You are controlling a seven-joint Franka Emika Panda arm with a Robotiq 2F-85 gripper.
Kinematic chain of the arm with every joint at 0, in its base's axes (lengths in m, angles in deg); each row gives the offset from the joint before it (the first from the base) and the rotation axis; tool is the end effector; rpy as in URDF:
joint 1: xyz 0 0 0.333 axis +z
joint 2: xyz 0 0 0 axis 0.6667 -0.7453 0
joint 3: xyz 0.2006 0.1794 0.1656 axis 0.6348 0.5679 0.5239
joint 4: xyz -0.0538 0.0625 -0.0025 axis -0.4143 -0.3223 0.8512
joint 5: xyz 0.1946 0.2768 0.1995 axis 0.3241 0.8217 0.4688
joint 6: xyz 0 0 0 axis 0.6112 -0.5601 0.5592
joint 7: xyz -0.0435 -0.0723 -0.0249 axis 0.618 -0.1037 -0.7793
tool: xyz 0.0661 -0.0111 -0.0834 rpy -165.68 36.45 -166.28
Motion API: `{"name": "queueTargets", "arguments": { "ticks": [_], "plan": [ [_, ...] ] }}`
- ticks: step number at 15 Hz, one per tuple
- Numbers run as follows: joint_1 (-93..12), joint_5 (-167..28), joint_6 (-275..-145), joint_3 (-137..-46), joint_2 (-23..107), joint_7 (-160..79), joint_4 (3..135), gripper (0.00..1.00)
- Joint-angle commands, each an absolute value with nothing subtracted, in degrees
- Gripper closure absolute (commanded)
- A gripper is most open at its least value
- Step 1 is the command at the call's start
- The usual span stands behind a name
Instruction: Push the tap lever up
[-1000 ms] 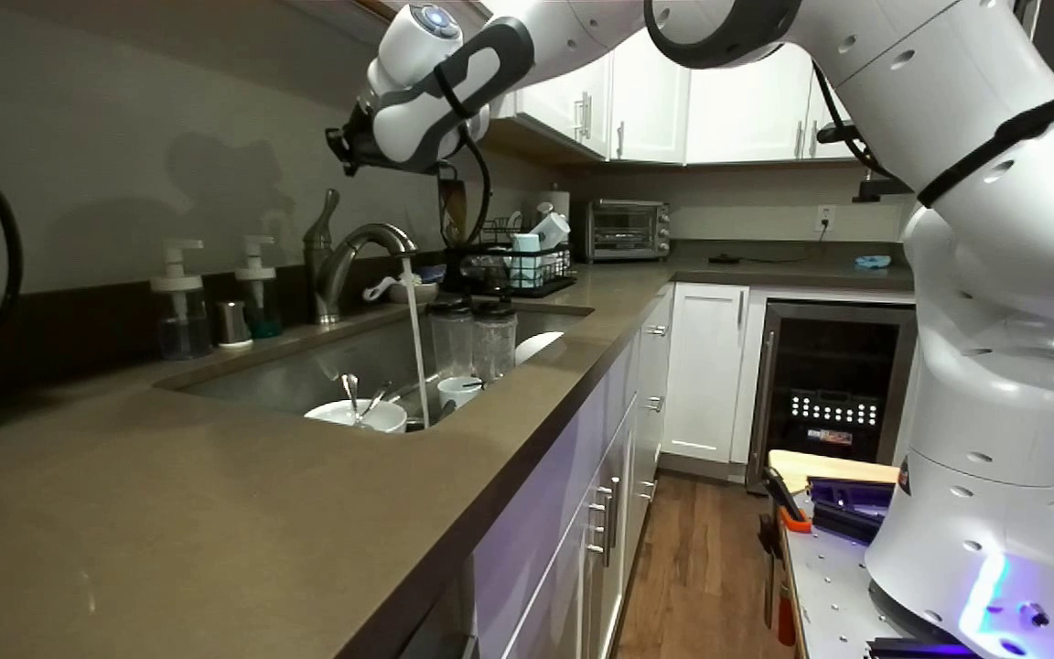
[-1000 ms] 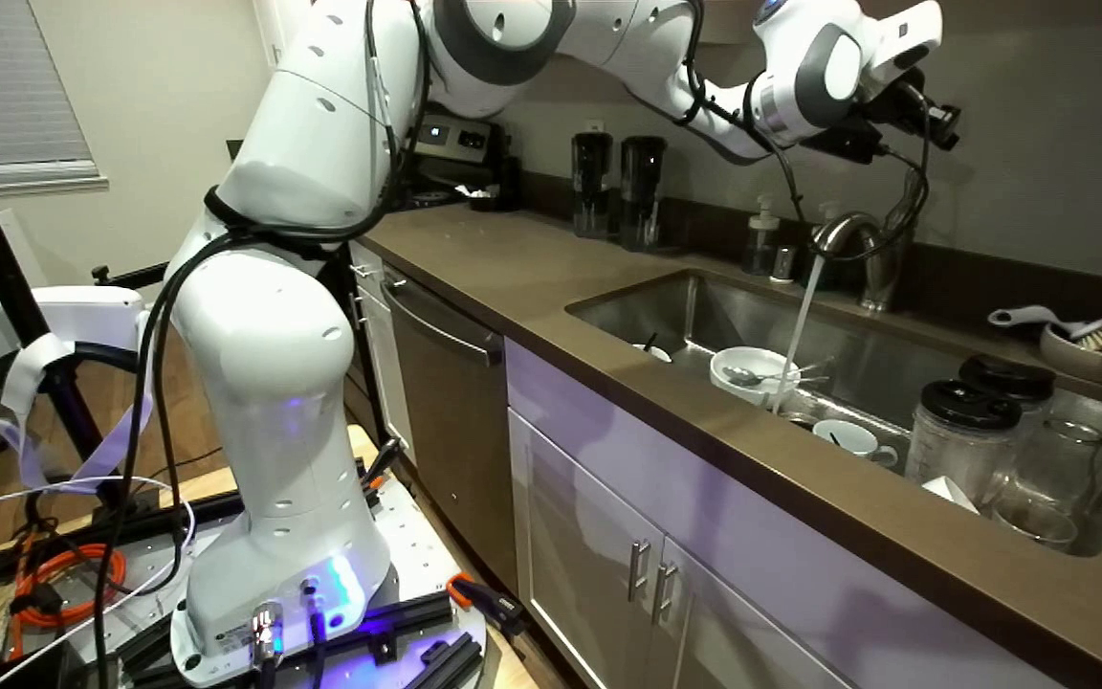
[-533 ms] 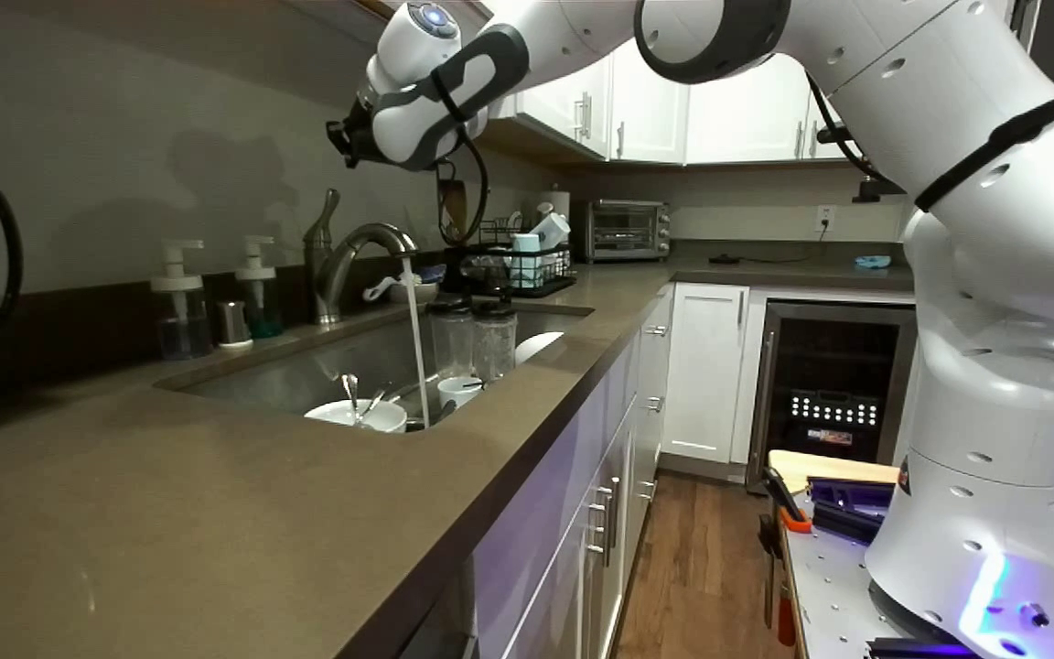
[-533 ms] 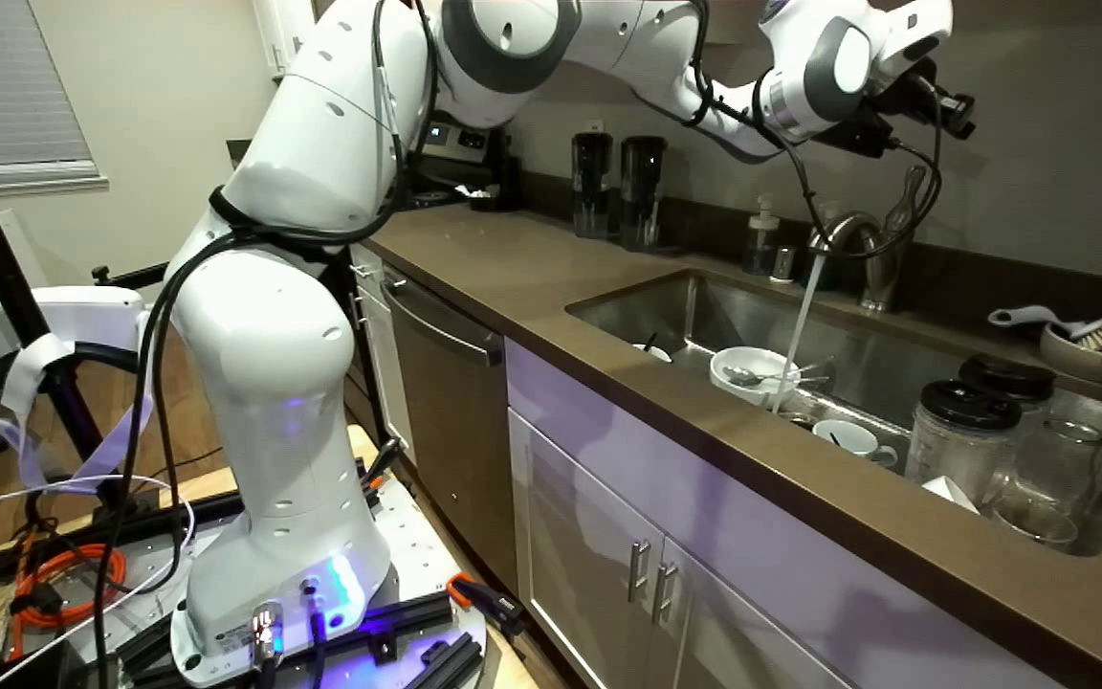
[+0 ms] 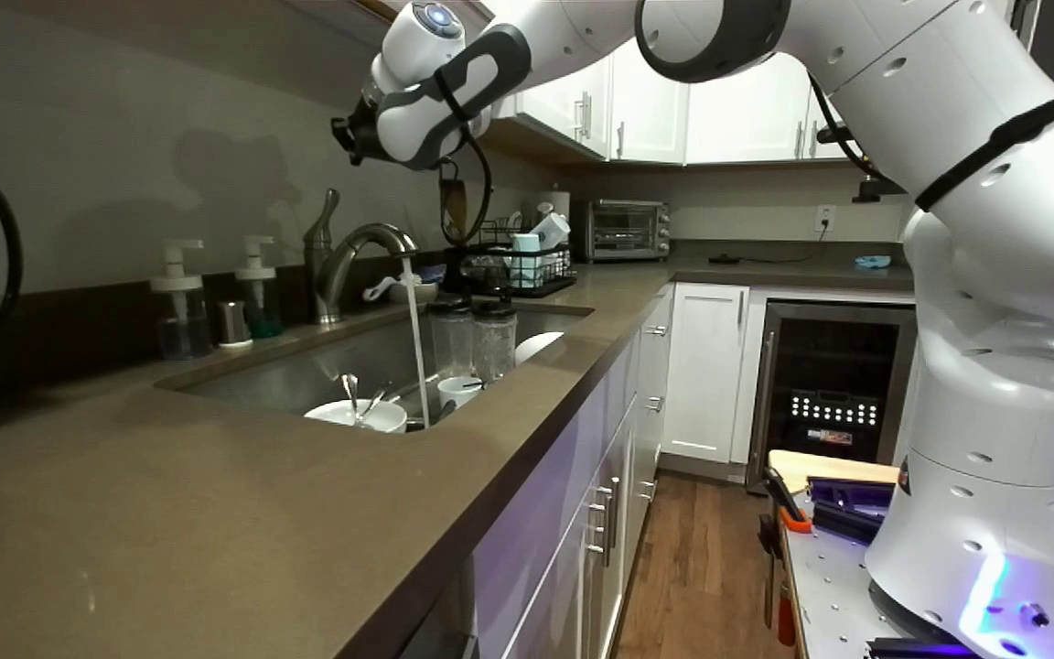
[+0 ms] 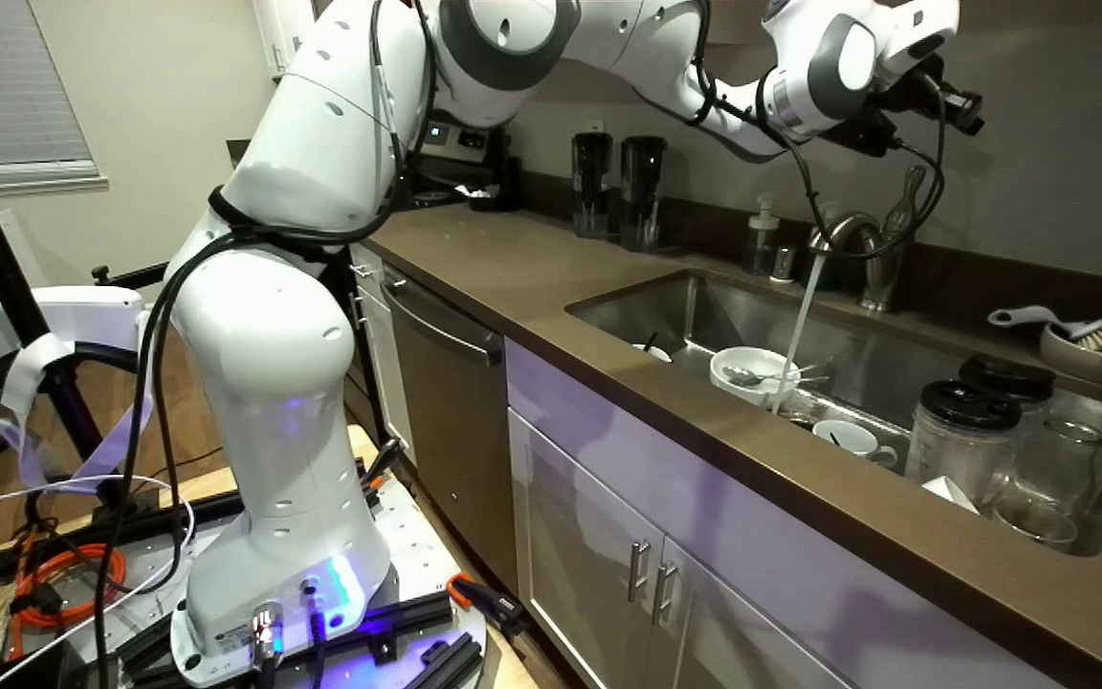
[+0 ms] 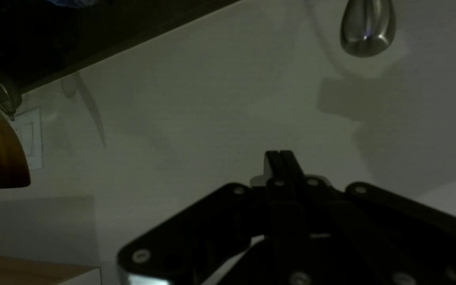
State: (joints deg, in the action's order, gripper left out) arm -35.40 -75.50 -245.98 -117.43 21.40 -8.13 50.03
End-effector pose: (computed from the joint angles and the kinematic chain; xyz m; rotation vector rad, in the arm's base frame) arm 0.7545 -0.1644 0.5387 2.3734 -0.7572 1.5841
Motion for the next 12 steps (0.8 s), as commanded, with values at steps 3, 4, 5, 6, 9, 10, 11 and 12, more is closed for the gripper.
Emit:
{"name": "queueTargets", "arguments": {
  "ticks": [3,4,5,6,9,10,11,12],
  "plan": [
    [-31.94,-76.22,-252.1,-121.3,26.94,-5.07,60.23,0.97],
    [-31.03,-76.36,-253.48,-122.08,28.08,-4.96,62.61,0.97],
    [-29.98,-76.54,-254.92,-123.29,28.85,-4.61,64.57,0.97],
    [-28.9,-76.61,-256.41,-124.31,29.93,-4.34,66.95,0.97],
    [-25.29,-76.46,-259.67,-127.97,32.69,-4.13,72.9,0.97],
    [-24.04,-76.45,-260.33,-129.16,33.65,-4.21,74.78,0.97],
    [-22.75,-76.45,-260.83,-130.36,34.61,-4.34,76.46,0.97],
    [-21.47,-76.45,-261.15,-131.52,35.59,-4.51,78.04,0.97]
  ]
}}
